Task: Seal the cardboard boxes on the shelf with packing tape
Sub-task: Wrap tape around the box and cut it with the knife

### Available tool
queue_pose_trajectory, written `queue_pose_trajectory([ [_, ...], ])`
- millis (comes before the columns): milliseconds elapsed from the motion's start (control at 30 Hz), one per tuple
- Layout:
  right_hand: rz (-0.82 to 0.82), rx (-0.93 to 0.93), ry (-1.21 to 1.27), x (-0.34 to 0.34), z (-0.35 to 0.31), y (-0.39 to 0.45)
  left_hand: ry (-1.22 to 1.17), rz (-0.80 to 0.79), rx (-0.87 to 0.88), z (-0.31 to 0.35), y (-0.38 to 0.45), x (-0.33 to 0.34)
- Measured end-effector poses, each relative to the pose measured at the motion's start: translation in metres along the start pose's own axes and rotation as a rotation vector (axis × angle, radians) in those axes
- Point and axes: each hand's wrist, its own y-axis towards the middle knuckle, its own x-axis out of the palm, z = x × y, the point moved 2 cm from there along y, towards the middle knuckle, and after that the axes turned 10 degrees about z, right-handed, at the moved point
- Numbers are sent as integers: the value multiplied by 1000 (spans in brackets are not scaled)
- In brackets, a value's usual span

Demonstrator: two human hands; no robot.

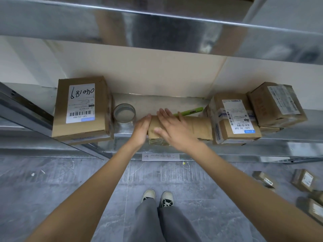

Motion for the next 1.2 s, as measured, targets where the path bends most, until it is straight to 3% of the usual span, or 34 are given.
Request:
queue_pose_trajectory([
  [333,158,-80,-141,34,-18,-71,5,-16,5,1,-7,1],
  [533,92,160,-84,-9,35,-39,63,-86,-65,10,0,-7],
  [667,2,108,-6,-23,48,-19,-83,-79,-141,3,-11,-7],
  [833,-185,223,277,-24,65,-1,40,-35,3,-8,-33,2],
  [1000,117,156,-22,-13,42,4,47,-14,50,1,-21,13],
  [1200,63,109,-65,20,-9,-33,-13,-28,51,-5,-19,13],
])
